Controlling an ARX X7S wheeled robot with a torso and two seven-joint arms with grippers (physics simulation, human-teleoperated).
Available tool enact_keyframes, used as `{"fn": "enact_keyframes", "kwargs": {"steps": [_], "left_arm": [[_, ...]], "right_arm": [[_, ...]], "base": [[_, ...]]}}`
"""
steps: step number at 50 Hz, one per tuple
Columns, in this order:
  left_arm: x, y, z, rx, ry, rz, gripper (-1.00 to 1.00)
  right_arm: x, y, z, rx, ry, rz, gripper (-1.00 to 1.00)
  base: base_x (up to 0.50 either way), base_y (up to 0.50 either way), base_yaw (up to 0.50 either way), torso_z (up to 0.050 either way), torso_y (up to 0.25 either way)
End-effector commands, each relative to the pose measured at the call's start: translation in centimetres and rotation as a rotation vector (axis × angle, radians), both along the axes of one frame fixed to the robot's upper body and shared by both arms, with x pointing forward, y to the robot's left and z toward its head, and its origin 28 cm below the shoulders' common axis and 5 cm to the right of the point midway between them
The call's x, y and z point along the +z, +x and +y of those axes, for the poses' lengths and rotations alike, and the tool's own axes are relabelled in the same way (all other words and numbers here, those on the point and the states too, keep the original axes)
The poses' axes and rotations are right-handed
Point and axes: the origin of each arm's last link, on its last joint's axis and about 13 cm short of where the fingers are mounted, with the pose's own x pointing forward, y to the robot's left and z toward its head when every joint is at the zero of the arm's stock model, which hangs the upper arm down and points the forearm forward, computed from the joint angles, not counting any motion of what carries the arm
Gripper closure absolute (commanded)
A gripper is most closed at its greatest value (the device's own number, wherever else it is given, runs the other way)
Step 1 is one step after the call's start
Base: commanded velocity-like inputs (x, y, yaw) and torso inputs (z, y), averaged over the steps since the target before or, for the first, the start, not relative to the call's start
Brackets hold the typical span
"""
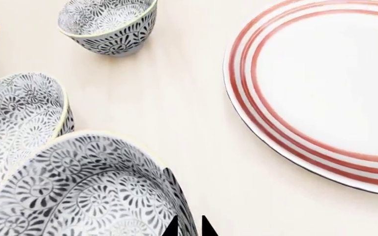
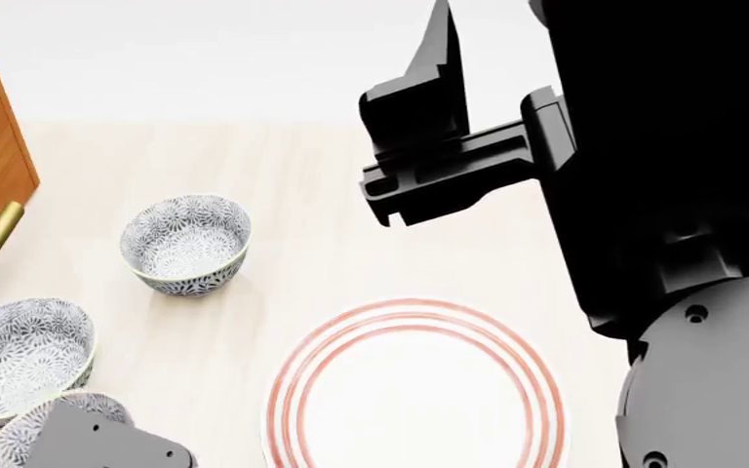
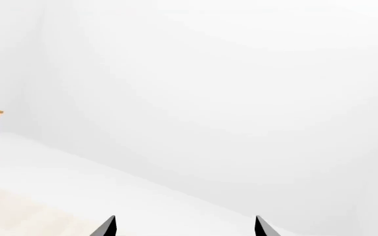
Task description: Put the bowl at the front on the plate.
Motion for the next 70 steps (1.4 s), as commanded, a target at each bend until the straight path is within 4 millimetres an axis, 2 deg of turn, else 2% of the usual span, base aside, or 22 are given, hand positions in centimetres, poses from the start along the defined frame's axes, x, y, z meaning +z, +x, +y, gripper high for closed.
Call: {"fn": "enact_keyframes", "kwargs": {"steps": [1,4,9,12,16,21,22,27,29,36,38,47,70], "left_arm": [[0.0,0.2,0.1,-0.012,0.039,-0.096,1.00],[0.8,0.3,0.1,-0.013,0.043,-0.118,1.00],[0.7,0.3,0.1,-0.020,0.041,-0.145,1.00],[1.5,0.4,0.1,-0.020,0.047,-0.165,1.00],[1.0,0.4,0.1,-0.019,0.047,-0.171,1.00],[1.3,0.5,0.1,-0.017,0.049,-0.185,1.00],[1.9,0.6,0.1,-0.017,0.047,-0.189,1.00],[1.8,0.6,0.0,-0.024,0.045,-0.207,1.00],[2.5,0.8,0.0,-0.020,0.049,-0.221,1.00],[2.3,0.9,0.0,-0.022,0.059,-0.259,1.00],[3.1,0.9,-0.1,-0.025,0.060,-0.266,1.00],[3.6,1.1,-0.2,-0.040,0.064,-0.300,1.00],[6.2,1.7,-0.7,-0.136,0.076,-0.413,1.00]], "right_arm": [[-0.1,0.0,0.1,0.002,-0.002,0.001,-1.00],[-0.1,0.0,0.0,0.001,0.000,-0.001,-1.00],[-0.1,-0.1,0.0,-0.001,0.001,-0.001,-1.00],[-0.2,-0.1,0.0,-0.002,0.001,-0.001,-1.00],[-0.2,-0.1,0.0,-0.002,0.003,0.000,-1.00],[-0.3,-0.2,-0.1,-0.003,0.002,0.000,-1.00],[-0.3,-0.2,-0.1,-0.003,0.002,-0.001,-1.00],[-0.3,-0.2,0.0,-0.003,0.003,-0.001,-1.00],[-0.4,-0.2,-0.1,-0.004,0.004,0.000,-1.00],[-0.4,-0.2,-0.1,-0.004,0.004,-0.001,-1.00],[-0.4,-0.2,-0.1,-0.004,0.004,-0.001,-1.00],[-0.5,-0.1,-0.1,-0.007,-0.003,0.002,-1.00],[-0.5,0.0,-0.1,-0.004,-0.001,0.002,-1.00]], "base": [[0.00,0.00,0.00,0.000,0.000],[0.00,0.00,0.00,0.000,0.000],[0.00,0.00,0.00,0.000,0.000],[0.00,0.00,0.00,0.000,0.000],[0.00,0.00,0.00,0.000,0.000],[0.00,0.00,0.00,0.000,0.000],[0.00,0.00,0.00,0.000,0.000],[0.00,0.00,0.00,0.000,0.000],[0.00,0.00,0.00,0.000,0.000],[0.00,0.00,0.00,0.000,0.000],[0.00,0.00,0.00,0.000,0.000],[0.00,0.00,0.00,0.000,0.000],[0.00,0.00,0.00,0.000,0.000]]}}
